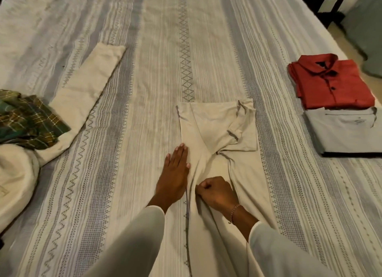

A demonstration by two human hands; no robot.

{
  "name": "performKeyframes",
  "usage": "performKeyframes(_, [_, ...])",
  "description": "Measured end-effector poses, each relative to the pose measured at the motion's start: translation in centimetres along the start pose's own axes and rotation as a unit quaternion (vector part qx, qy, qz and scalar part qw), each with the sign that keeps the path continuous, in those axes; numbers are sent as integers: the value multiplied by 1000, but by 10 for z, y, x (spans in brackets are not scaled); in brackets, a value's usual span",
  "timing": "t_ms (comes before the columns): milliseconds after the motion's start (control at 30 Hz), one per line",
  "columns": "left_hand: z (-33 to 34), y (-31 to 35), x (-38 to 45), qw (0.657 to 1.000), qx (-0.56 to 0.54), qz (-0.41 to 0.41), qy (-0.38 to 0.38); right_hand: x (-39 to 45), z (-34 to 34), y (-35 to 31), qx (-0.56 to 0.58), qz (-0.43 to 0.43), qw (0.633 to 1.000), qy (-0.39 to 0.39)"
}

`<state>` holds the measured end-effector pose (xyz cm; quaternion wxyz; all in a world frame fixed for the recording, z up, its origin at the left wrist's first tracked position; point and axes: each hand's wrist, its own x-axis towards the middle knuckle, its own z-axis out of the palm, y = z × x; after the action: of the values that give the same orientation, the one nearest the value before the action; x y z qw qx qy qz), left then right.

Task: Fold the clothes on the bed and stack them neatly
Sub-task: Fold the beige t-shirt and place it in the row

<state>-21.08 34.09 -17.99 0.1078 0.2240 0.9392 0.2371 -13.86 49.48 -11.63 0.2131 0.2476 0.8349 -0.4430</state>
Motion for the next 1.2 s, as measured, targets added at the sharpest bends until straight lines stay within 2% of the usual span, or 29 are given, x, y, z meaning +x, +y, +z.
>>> performKeyframes(100, [3,0,-1,1000,-6,-3,0,-4,3,9,66,6,996,61])
performKeyframes(167, [3,0,-1,1000,-6,-1,2,-8,8,15,72,-5,993,96])
performKeyframes(233, [5,0,-1,1000,-11,1,6,-15,15,14,59,-10,995,78])
performKeyframes(400, [7,-1,-1,1000,-18,3,8,-15,21,-2,58,64,996,-7])
performKeyframes(500, [7,-3,-1,1000,-19,3,13,-16,10,-1,136,90,984,-66])
performKeyframes(533, [8,-3,-2,1000,-19,3,14,-17,6,2,169,85,980,-62])
performKeyframes(567, [8,-4,-2,1000,-19,4,16,-19,4,6,197,78,977,-40])
performKeyframes(633, [9,-4,-2,1000,-19,8,21,-28,1,20,221,69,971,51])
performKeyframes(733, [10,-4,-2,999,-20,13,26,-47,-2,33,191,65,960,195])
performKeyframes(767, [11,-4,-2,999,-21,13,26,-49,-1,36,183,71,959,205])
performKeyframes(867, [11,-3,-2,999,-22,9,25,-39,2,28,185,76,968,153])
performKeyframes(1000, [12,-5,-2,999,-15,11,28,2,-6,2,151,35,979,134])
performKeyframes(1100, [12,-5,-2,999,-31,2,23,33,-13,-15,183,62,974,118])
performKeyframes(1200, [10,-4,-1,999,-48,-1,22,45,-16,-16,167,24,971,172])
